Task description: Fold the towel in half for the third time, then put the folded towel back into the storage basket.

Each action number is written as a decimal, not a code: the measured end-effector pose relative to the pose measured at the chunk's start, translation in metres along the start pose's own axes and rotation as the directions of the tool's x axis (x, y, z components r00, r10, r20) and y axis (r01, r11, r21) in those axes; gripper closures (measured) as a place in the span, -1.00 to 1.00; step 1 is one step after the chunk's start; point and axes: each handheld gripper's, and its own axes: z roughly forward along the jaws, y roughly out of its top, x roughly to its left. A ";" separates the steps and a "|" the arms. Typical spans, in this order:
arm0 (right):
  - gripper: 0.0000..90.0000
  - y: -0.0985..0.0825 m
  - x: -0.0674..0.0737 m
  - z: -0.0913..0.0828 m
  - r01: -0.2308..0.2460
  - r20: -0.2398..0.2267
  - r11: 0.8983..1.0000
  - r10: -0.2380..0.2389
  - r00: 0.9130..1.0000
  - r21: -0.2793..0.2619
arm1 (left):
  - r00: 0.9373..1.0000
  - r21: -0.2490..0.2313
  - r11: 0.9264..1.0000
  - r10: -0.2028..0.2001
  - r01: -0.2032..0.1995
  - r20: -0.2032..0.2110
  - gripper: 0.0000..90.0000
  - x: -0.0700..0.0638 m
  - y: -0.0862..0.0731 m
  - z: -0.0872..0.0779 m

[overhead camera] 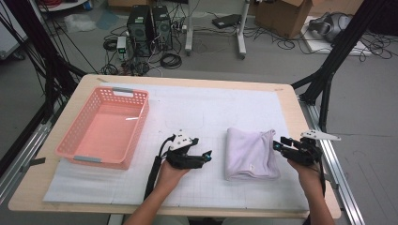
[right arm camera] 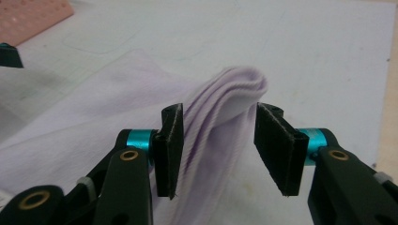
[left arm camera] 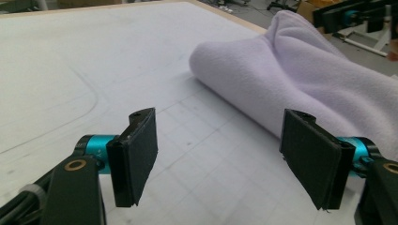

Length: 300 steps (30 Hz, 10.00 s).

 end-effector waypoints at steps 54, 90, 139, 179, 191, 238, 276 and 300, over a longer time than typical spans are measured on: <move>0.20 0.053 0.101 0.141 0.369 -0.136 0.892 -0.344 0.929 0.262 | 0.997 -0.001 0.999 -0.035 0.035 -0.065 -0.37 0.032 -0.017 -0.044; 0.37 -0.024 0.023 -0.001 0.146 0.027 0.987 -0.148 0.989 0.065 | 0.998 -0.039 0.999 -0.025 0.023 -0.065 -0.63 0.033 -0.017 -0.047; -0.41 -0.019 0.019 -0.009 0.185 0.061 0.983 -0.184 0.981 -0.013 | 0.997 -0.023 1.000 0.011 -0.013 -0.073 -0.60 0.037 -0.019 -0.049; -0.41 -0.019 0.013 -0.008 0.173 0.048 0.985 -0.172 0.984 -0.005 | 0.989 0.189 0.981 -0.061 0.036 0.131 -0.48 -0.015 0.025 0.073; -0.41 -0.018 0.016 -0.006 0.180 0.044 0.984 -0.180 0.983 -0.002 | 0.973 0.241 0.959 -0.187 0.150 0.137 -0.50 -0.021 0.021 0.091; -0.41 -0.020 0.016 -0.003 0.176 0.032 0.984 -0.176 0.984 0.000 | 0.978 0.130 0.987 -0.118 0.097 0.172 0.64 0.025 0.018 0.025; -0.41 -0.017 0.022 0.003 0.184 0.013 0.983 -0.184 0.983 -0.002 | 0.984 -0.072 0.996 0.058 -0.047 0.166 0.68 0.081 0.067 -0.101; -0.41 -0.014 0.024 0.004 0.189 0.008 0.982 -0.189 0.982 -0.006 | 0.987 -0.242 0.965 0.131 -0.104 0.095 0.67 0.119 0.085 -0.183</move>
